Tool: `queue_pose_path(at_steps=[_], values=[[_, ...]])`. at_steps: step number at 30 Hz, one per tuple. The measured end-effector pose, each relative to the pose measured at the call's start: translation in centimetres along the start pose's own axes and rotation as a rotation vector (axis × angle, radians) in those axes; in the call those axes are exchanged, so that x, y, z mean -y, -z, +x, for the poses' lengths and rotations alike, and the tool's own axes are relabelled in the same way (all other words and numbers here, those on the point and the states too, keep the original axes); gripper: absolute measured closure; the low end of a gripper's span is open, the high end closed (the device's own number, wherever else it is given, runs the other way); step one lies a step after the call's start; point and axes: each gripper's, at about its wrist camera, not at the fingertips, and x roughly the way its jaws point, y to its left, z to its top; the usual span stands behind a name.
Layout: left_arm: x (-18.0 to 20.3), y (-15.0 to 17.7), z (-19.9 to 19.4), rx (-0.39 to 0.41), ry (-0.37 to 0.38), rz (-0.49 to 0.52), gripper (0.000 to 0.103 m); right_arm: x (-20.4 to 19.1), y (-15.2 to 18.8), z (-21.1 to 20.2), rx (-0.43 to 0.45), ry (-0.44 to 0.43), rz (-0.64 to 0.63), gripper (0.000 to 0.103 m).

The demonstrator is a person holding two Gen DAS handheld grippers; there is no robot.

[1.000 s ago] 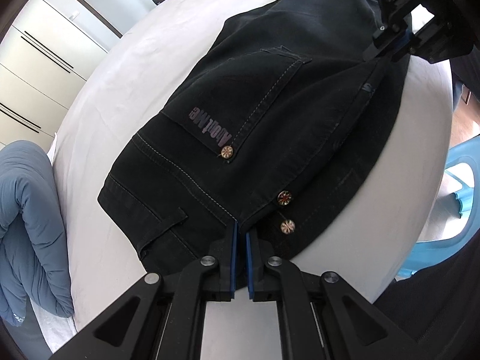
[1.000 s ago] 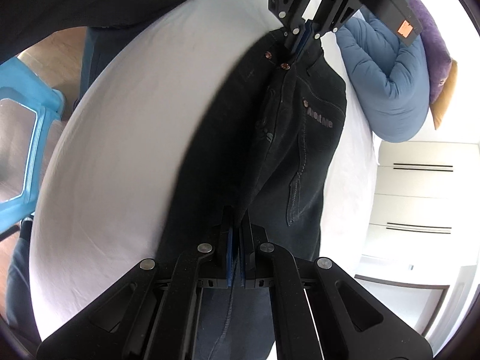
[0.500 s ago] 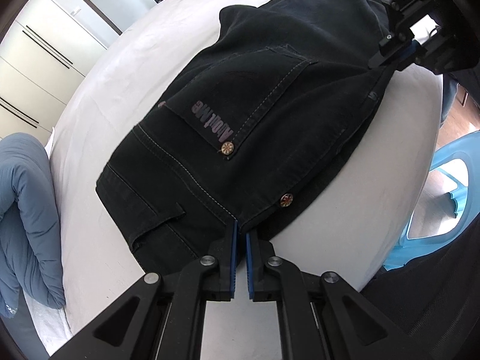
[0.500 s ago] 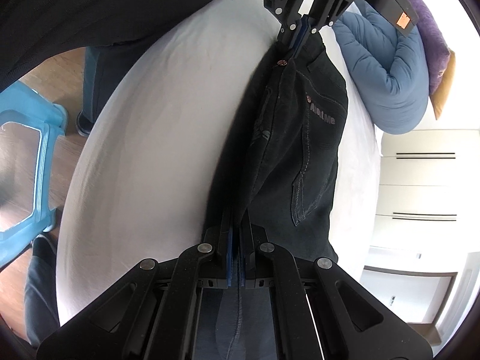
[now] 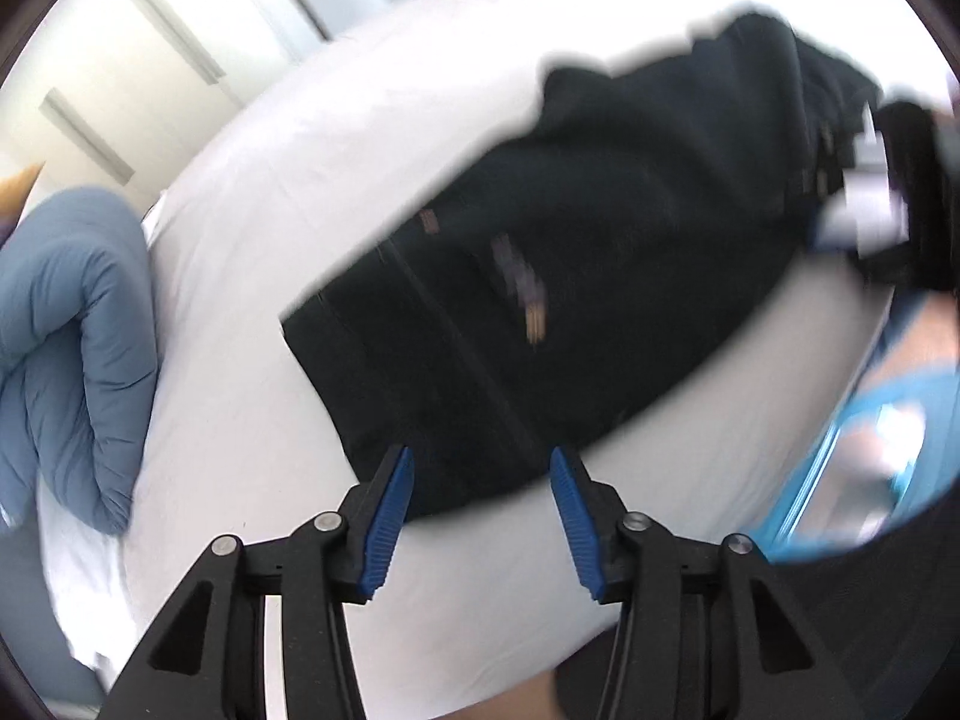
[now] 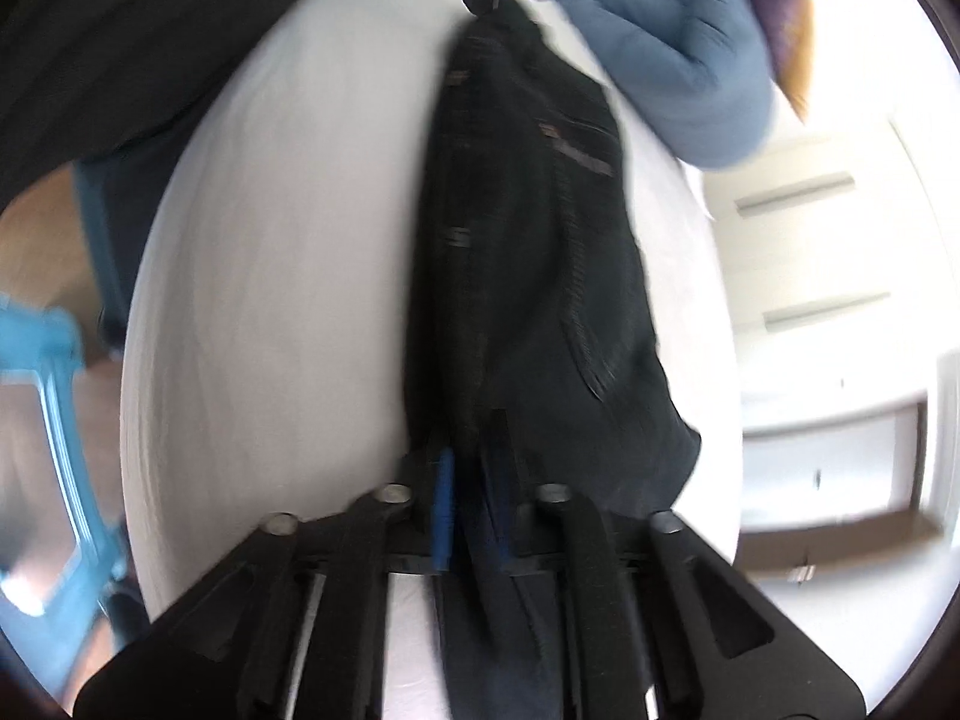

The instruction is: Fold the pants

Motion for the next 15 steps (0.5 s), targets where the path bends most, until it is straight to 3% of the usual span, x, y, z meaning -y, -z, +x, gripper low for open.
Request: queue_pose_path(at_steps=[2,4,7,9,11,13,15], values=[[-0.3,-2.6,-0.6,0.071,0.027,-0.092,0.052,1.5,0.3,-0.8,-0.009,0.019,0.146,0.041],[0.2,-4.9,0.3,0.107,0.067,-0.158,0.052,3.9,1.6,-2.3,0.019,-0.036,0.362,0.01],[2.0,-8.1,3.3,0.124,0.101,-0.227,0.052,7.8,5.9,-4.7,0.032,-0.121,0.745,0.009],[3.6,-9.8,5.8,0.092,0.145,-0.278,0.052,10.5,11.6,-6.0,0.053,-0.257,1.085,0.009],[5.8,-10.5,8.1,0.031,0.145,-0.266,0.052,12.1,18.0,-6.5,0.057,-0.33,1.362,0.009],[7.6,-10.3,10.8,-0.055,0.12,-0.244,0.051,13.1,24.4,-6.6,0.06,-0.353,1.585,0.01],[6.9,-10.1,11.3,-0.058,0.154,-0.329,0.049,13.9,31.4,-6.8,0.073,-0.334,1.816,0.01]])
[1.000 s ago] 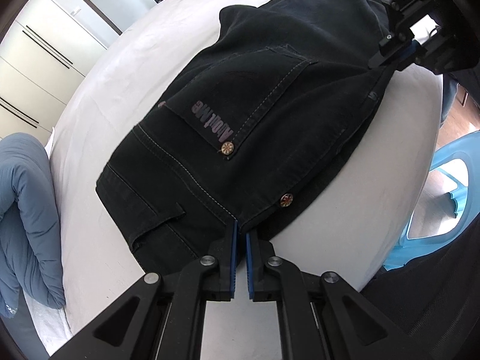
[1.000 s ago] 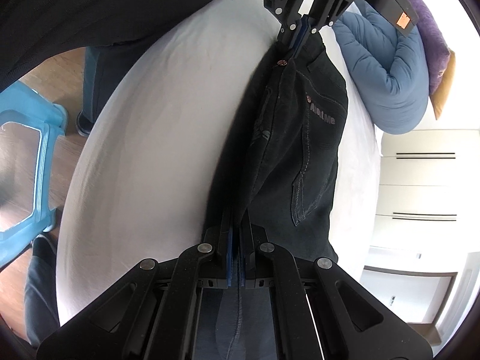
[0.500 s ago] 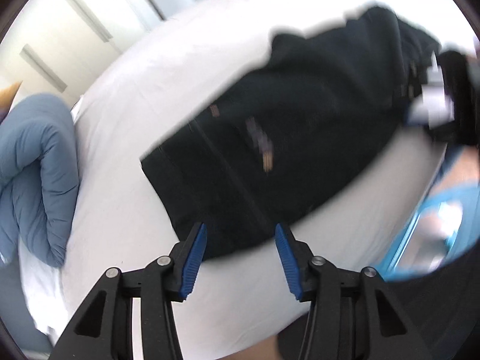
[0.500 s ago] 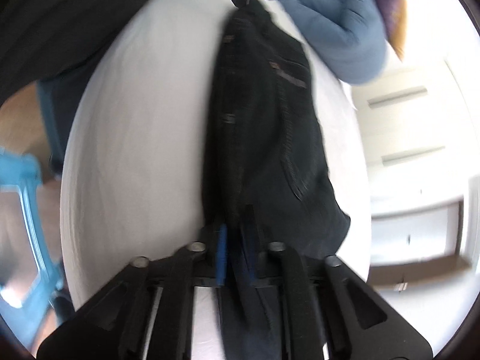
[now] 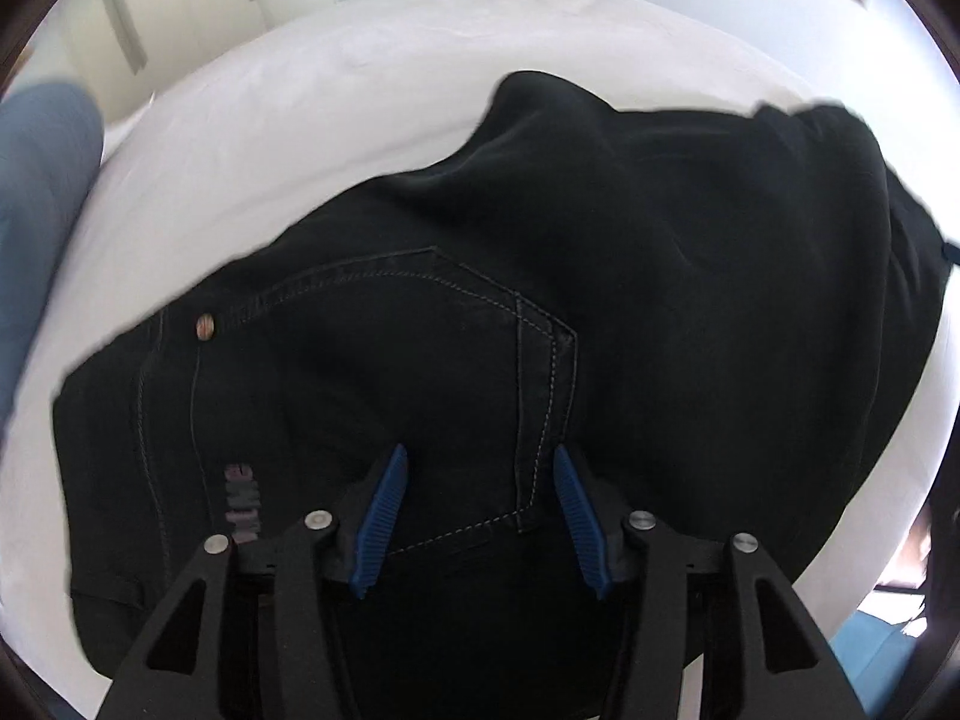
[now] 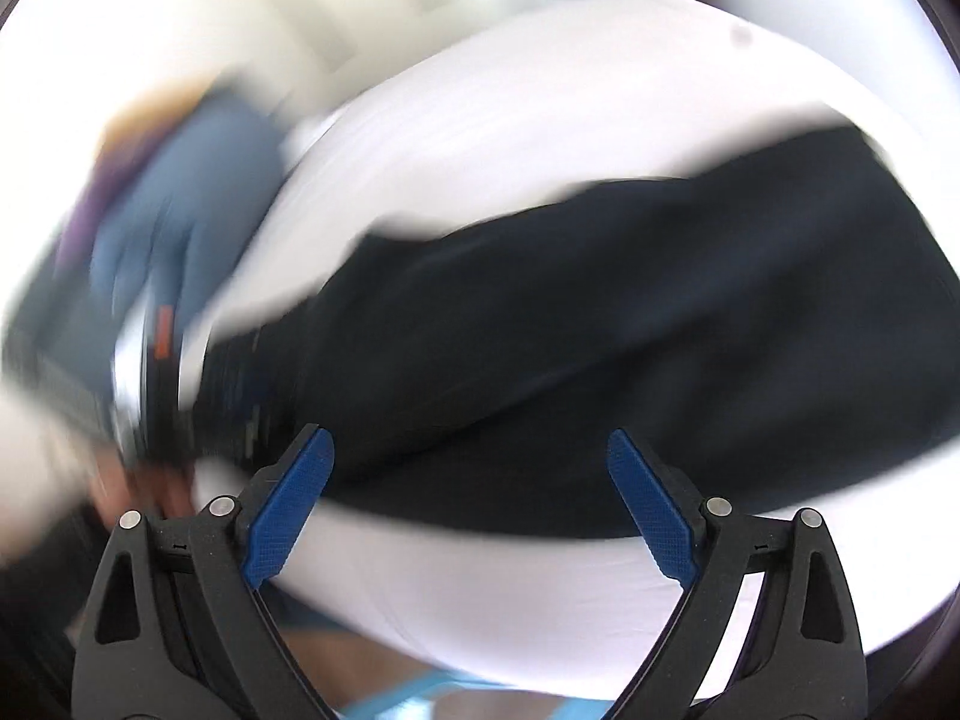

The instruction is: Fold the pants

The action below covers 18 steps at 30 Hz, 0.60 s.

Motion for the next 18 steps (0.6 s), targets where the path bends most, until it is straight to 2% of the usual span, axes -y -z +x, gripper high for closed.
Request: queue_pose_path(at_steps=[2,5,7,10,12,14,16,18], values=[[-1.1,-0.6,0.1,-0.045,0.05,-0.072,0.048,6.3,-2.2,-1.8,0.079,-0.054,0.218,0.01],[-0.2,-1.4,0.6,-0.102,0.015,-0.012,0.047,13.7,-4.2,-2.4,0.147,-0.118,0.489,0.01],[0.3,-1.9,1.0,-0.129,-0.009,-0.004,0.047,16.7,-4.9,-1.5,0.167,-0.167,0.608,0.01],[0.9,-2.4,1.6,-0.137,-0.025,-0.004,0.046,18.3,-6.5,0.1,0.18,-0.22,0.661,0.011],[1.2,-2.6,1.8,-0.137,-0.028,-0.009,0.046,17.8,-7.7,1.6,0.143,-0.222,0.661,0.02],[1.7,-2.7,1.8,-0.138,-0.034,-0.007,0.046,17.0,-9.0,3.1,0.066,-0.21,0.633,0.047],[1.8,-2.6,2.0,-0.137,-0.043,-0.005,0.046,16.2,-10.7,4.3,-0.022,-0.18,0.627,0.062],[2.1,-2.8,2.3,-0.133,-0.044,-0.008,0.046,14.8,-11.9,3.8,-0.059,-0.139,0.64,0.063]])
